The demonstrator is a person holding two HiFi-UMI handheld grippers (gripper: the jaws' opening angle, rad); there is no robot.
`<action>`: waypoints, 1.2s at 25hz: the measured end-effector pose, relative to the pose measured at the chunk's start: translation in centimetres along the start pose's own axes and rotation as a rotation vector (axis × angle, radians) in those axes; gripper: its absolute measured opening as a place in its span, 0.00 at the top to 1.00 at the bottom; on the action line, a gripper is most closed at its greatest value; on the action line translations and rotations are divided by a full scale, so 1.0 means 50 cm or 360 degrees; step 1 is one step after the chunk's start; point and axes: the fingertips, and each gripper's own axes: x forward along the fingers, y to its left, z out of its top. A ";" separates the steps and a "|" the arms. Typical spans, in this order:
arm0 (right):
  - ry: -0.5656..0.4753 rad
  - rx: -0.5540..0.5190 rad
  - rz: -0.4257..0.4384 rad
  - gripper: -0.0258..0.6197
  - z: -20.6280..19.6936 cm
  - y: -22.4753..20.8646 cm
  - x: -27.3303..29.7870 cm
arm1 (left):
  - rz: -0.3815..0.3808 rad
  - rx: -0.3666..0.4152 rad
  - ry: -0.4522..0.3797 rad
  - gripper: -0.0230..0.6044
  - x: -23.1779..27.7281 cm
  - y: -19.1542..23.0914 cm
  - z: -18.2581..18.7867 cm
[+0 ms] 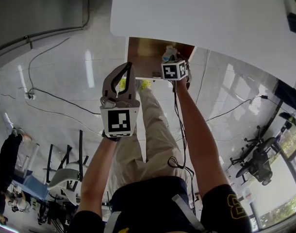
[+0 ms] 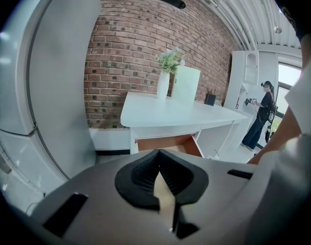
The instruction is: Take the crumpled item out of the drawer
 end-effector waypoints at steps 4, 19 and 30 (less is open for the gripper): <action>0.0003 -0.0122 -0.0024 0.89 -0.010 -0.007 -0.017 | -0.0013 0.0015 0.0008 0.93 -0.011 -0.011 0.017; -0.0511 -0.0097 -0.0004 0.91 0.141 -0.063 -0.466 | -0.0035 0.0079 -0.0039 0.93 -0.172 -0.065 0.278; -0.1140 0.0040 0.0003 0.92 0.303 -0.138 -0.934 | 0.0010 0.0404 -0.0354 0.93 -0.278 -0.044 0.604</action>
